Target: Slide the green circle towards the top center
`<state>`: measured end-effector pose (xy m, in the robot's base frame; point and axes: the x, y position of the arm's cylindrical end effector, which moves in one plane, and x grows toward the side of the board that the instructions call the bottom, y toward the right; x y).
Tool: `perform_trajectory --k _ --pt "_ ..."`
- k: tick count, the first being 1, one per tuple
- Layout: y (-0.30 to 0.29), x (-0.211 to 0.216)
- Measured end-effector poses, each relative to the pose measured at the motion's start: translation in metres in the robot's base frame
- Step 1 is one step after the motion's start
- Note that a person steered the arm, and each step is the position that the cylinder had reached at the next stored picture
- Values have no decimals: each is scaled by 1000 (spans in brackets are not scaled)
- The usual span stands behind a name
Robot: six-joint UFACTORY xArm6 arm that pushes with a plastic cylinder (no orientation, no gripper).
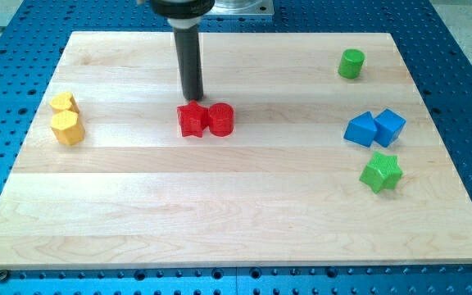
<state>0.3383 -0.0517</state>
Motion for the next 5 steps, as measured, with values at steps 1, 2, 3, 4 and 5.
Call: perform_trajectory --k 1,2,3,4,5 --pt "134 17" --pt "255 4" --pt "327 -32" --pt "242 -44" --pt "123 -53"
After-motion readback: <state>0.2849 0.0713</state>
